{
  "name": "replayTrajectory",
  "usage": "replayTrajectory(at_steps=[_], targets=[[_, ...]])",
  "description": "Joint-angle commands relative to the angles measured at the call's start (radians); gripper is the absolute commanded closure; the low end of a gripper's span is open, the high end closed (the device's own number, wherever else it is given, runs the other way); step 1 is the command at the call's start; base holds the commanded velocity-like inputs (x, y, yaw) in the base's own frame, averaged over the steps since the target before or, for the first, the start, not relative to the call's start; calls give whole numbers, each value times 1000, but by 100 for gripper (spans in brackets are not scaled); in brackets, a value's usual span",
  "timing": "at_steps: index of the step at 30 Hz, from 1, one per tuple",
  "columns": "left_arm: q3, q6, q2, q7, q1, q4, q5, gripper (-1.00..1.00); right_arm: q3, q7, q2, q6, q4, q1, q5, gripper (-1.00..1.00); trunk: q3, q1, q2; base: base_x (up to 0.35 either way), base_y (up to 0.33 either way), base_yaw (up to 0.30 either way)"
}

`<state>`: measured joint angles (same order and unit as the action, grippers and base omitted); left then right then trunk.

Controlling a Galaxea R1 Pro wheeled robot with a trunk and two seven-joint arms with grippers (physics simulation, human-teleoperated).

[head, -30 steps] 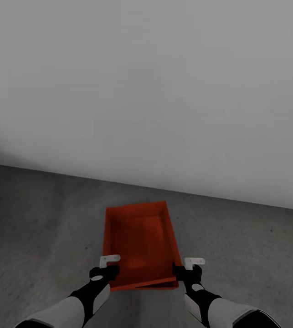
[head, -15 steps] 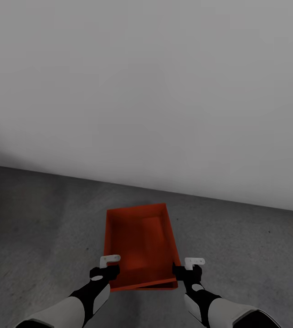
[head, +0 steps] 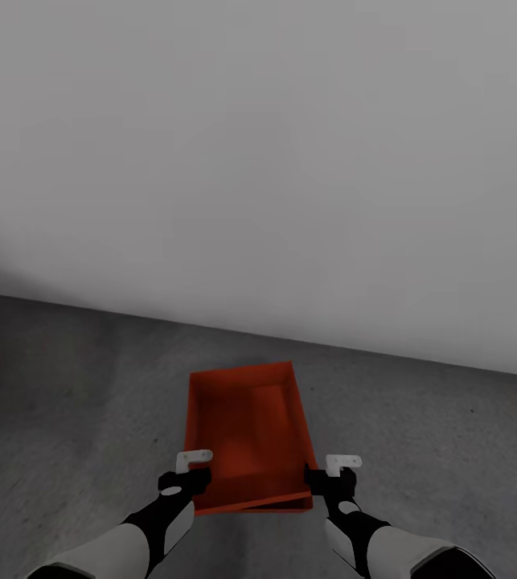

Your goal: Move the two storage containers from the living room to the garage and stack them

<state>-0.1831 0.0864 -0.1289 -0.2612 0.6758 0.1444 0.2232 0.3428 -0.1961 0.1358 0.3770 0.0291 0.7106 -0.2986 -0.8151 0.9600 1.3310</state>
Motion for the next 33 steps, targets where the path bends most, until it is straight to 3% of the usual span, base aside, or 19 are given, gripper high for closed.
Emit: replayTrajectory(at_steps=[1,33], targets=[[-9,4,0,-4,1,-1,10,-100,8,-2,1,5,3,1,-8,-100,3,-4,-7,0,0,0],[-8,6,2,-6,1,-5,12,-100,8,-2,1,5,3,1,-8,-100,103,-127,-231,0,0,0]])
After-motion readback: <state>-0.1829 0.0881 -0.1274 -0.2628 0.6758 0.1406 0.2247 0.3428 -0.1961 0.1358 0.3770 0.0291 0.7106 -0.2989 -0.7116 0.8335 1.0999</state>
